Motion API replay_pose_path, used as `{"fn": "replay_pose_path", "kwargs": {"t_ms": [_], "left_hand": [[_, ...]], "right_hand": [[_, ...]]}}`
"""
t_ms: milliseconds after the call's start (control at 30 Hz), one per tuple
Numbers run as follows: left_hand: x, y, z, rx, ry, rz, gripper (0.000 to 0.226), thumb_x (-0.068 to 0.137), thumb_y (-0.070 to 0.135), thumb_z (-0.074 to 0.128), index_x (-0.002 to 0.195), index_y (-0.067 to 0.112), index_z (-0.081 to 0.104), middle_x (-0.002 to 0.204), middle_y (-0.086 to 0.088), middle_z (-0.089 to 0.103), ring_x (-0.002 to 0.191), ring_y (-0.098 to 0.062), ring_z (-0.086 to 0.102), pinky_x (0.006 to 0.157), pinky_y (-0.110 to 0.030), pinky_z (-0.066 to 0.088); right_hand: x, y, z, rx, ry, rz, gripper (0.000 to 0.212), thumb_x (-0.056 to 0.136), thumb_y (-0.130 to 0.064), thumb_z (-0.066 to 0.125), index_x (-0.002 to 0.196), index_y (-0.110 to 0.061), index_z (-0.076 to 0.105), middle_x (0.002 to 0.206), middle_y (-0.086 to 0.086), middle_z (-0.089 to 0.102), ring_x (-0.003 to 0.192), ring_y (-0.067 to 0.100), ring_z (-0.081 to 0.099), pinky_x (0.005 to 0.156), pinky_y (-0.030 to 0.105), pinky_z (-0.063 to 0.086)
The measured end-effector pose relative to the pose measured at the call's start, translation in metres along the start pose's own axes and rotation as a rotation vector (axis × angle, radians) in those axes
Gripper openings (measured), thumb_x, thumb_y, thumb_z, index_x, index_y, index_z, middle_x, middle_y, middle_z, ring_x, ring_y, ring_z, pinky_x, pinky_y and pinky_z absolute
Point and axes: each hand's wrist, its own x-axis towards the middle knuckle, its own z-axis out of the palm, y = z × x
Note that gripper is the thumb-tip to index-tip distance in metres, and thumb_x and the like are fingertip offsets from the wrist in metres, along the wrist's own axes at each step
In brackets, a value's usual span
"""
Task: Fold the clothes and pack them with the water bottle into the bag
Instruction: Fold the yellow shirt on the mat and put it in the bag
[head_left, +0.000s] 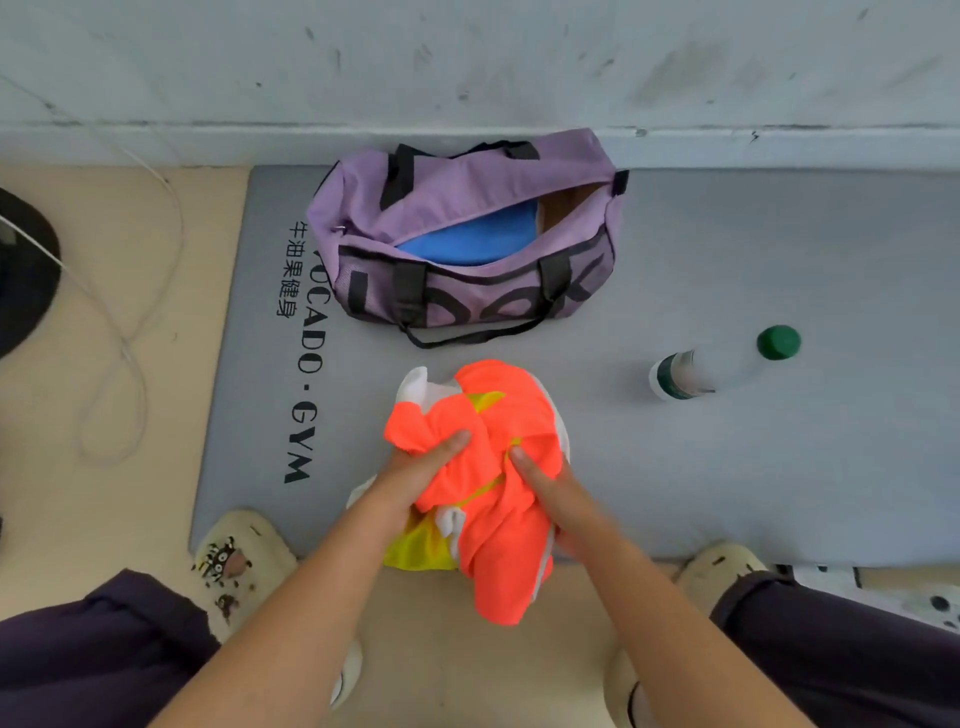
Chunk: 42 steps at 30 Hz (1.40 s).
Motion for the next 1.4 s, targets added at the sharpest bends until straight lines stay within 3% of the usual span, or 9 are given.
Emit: {"fn": "replay_pose_path", "kwargs": {"t_ms": [233,367,467,533,633,800,1000,1300,1400], "left_hand": [[0.004,0.008,0.095,-0.112,-0.212,0.056,0.100,0.038,0.056,0.094,0.125,0.017,0.062,0.116,-0.003,0.072,0.105,-0.017,0.070,0.097,-0.040,0.053],[0.005,0.014,0.137,-0.030,-0.076,0.148,0.106,0.043,0.054,0.089,0.136,0.019,0.050,0.125,-0.001,0.066,0.112,-0.017,0.065,0.102,-0.041,0.050],[0.007,0.014,0.149,0.029,-0.003,0.150,0.113,0.042,0.054,0.090,0.140,0.020,0.045,0.131,-0.003,0.062,0.117,-0.020,0.061,0.104,-0.043,0.047],[0.011,0.018,0.151,0.041,-0.015,0.163,0.115,0.040,0.053,0.092,0.140,0.021,0.045,0.130,-0.002,0.062,0.115,-0.019,0.062,0.104,-0.042,0.048],[0.021,0.030,0.151,0.074,-0.026,0.189,0.108,0.046,0.047,0.094,0.140,0.024,0.044,0.128,0.002,0.063,0.110,-0.015,0.064,0.101,-0.038,0.049],[0.035,0.049,0.157,0.161,-0.038,0.204,0.098,0.045,0.051,0.088,0.131,0.029,0.048,0.124,0.003,0.064,0.107,-0.013,0.064,0.099,-0.036,0.050],[0.056,0.064,0.170,0.179,-0.091,0.188,0.094,0.050,0.043,0.094,0.132,0.026,0.051,0.122,0.002,0.066,0.107,-0.016,0.065,0.099,-0.041,0.051],[0.056,0.065,0.166,0.270,-0.080,0.151,0.093,0.045,0.052,0.087,0.128,0.021,0.059,0.119,0.000,0.069,0.106,-0.018,0.067,0.099,-0.042,0.051],[0.049,0.067,0.164,0.454,0.007,0.117,0.110,0.035,0.076,0.076,0.131,0.027,0.055,0.132,-0.006,0.059,0.119,-0.026,0.059,0.105,-0.043,0.045]], "right_hand": [[-0.018,-0.039,-0.081,-0.023,0.236,-0.170,0.086,0.056,-0.068,0.082,0.127,-0.027,0.058,0.122,-0.001,0.068,0.112,0.018,0.065,0.101,0.046,0.049],[-0.029,-0.066,-0.123,-0.142,0.547,-0.142,0.107,0.066,-0.059,0.080,0.148,-0.012,0.030,0.143,0.007,0.046,0.129,0.027,0.049,0.109,0.042,0.039],[-0.027,-0.086,-0.145,-0.170,0.705,-0.347,0.104,0.070,-0.042,0.085,0.150,-0.020,0.024,0.139,0.007,0.042,0.126,0.024,0.047,0.105,0.041,0.042],[-0.019,-0.102,-0.148,-0.230,0.681,-0.465,0.094,0.067,-0.037,0.088,0.144,-0.028,0.035,0.131,-0.004,0.046,0.117,0.016,0.050,0.099,0.034,0.045],[-0.003,-0.120,-0.146,-0.309,0.656,-0.554,0.055,0.066,-0.039,0.088,0.106,-0.040,0.051,0.103,-0.021,0.061,0.099,0.009,0.060,0.080,0.021,0.047],[0.013,-0.143,-0.161,-0.352,0.665,-0.607,0.046,0.062,-0.044,0.086,0.094,-0.044,0.053,0.084,-0.041,0.059,0.069,-0.006,0.059,0.055,0.007,0.041],[0.051,-0.210,-0.147,-0.414,0.651,-0.699,0.058,0.062,-0.043,0.085,0.109,-0.027,0.056,0.094,-0.017,0.063,0.090,0.014,0.062,0.074,0.028,0.049],[0.092,-0.224,-0.129,-0.578,0.564,-0.639,0.083,0.066,-0.046,0.085,0.132,-0.014,0.045,0.102,-0.003,0.052,0.089,0.018,0.050,0.076,0.027,0.040],[0.078,-0.205,-0.138,-0.468,0.510,-0.603,0.099,0.068,-0.041,0.086,0.146,-0.017,0.030,0.134,0.004,0.047,0.123,0.020,0.047,0.102,0.034,0.041]]}}
